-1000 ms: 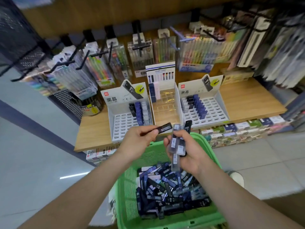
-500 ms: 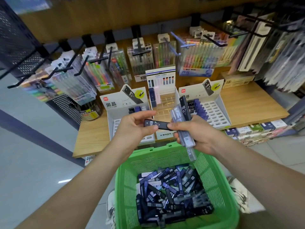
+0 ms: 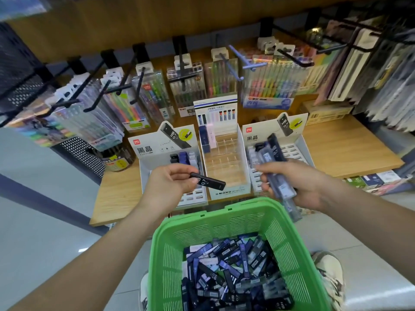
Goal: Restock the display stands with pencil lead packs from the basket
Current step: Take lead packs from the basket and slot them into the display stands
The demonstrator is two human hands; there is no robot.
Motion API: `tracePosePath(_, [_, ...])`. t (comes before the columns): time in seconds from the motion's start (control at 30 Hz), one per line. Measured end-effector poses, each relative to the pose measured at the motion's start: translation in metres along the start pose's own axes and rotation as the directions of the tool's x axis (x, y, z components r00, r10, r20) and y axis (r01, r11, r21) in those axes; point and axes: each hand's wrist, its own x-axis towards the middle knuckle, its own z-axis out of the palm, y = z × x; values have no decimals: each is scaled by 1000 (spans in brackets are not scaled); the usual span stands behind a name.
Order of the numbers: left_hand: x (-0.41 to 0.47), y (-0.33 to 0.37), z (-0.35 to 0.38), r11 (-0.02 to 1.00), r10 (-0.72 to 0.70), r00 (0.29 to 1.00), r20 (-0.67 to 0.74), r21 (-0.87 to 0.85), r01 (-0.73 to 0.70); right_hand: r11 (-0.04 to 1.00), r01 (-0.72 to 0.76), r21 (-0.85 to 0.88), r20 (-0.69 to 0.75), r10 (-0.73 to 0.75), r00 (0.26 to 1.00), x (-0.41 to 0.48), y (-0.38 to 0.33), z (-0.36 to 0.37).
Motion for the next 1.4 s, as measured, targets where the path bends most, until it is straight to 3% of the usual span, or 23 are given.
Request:
tracePosePath(0.1, [15, 4, 15, 989, 51, 999, 4, 139, -51, 984, 3, 176, -71, 9, 997, 5, -11, -26])
tracePosePath(0.33, [64, 24, 102, 903, 261, 962, 77, 333, -272, 915, 81, 396, -177, -10, 984, 15, -22, -61])
tracePosePath(0.47, [91, 26, 149, 769, 380, 917, 124, 507, -388, 886, 99, 454, -189, -13, 982, 16, -27, -70])
tracePosePath(0.63, [116, 17, 177, 579, 403, 890, 214, 693, -429, 861, 128, 493, -223, -17, 975, 14, -29, -83])
tracePosePath(0.93, [128, -2, 186, 372, 415, 824, 387, 754, -542, 839, 149, 523, -230, -29, 973, 10, -31, -80])
tracePosePath(1.03, [132, -3, 192, 191, 422, 774, 472, 789, -585, 833, 142, 535, -216, -28, 976, 9, -31, -80])
tracePosePath(1.1, [133, -6, 196, 145, 417, 779, 468, 812, -566, 829, 142, 541, -216, -26, 976, 8, -31, -81])
tracePosePath(1.27, [112, 0, 198, 343, 425, 845, 325, 806, -483, 817, 165, 553, -234, -38, 972, 8, -31, -80])
tracePosePath(1.3, [101, 3, 196, 475, 421, 869, 262, 752, -457, 814, 174, 554, -242, -42, 969, 9, -30, -80])
tracePosePath(1.33, [86, 8, 196, 672, 364, 911, 191, 624, -400, 811, 185, 556, -252, -48, 967, 10, -30, -79])
tracePosePath(1.37, [67, 11, 195, 865, 250, 954, 163, 405, -296, 807, 198, 556, -265, -54, 963, 10, -30, -78])
tracePosePath(1.4, [47, 16, 194, 975, 125, 972, 198, 155, -157, 804, 212, 556, -280, -59, 958, 11, -30, -77])
